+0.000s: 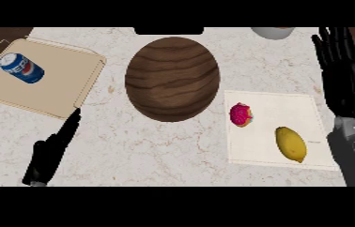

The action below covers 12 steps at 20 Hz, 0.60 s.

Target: Pick the lemon from the placemat and place it in the bowl

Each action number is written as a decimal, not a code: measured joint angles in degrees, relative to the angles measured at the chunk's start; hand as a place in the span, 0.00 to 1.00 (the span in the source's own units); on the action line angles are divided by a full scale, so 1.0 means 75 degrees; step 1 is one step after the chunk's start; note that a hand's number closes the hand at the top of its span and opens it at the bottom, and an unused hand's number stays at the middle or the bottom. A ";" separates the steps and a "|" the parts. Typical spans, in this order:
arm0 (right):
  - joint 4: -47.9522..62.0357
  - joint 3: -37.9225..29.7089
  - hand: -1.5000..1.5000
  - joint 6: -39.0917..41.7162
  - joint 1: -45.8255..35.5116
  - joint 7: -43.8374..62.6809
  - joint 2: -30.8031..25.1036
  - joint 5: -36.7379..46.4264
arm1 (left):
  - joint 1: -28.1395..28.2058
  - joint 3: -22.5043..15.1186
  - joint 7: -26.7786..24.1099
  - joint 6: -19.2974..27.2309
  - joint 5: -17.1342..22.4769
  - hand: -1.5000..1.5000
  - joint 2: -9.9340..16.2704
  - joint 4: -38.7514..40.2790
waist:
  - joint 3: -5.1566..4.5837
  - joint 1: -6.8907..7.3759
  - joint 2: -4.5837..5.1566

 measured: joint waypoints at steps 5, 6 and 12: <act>-0.0493 0.1651 0.00 0.1486 0.0167 -0.0266 0.0186 0.0098 | -0.0673 0.0691 -0.0302 0.0244 0.0235 0.50 -0.0039 -0.0426 | -0.0046 0.0174 -0.0090; -0.0610 0.2137 0.00 0.1864 0.0151 -0.0284 0.0235 0.0137 | -0.0891 0.0845 -0.0398 0.0313 0.0292 0.50 -0.0074 -0.0555 | -0.0056 0.0279 -0.0110; -0.1500 0.3383 0.00 0.1251 0.0803 -0.1732 -0.0541 0.3048 | -0.1371 0.1710 -0.0507 0.0569 0.0793 0.50 -0.0093 -0.0796 | -0.0076 -0.0135 -0.0237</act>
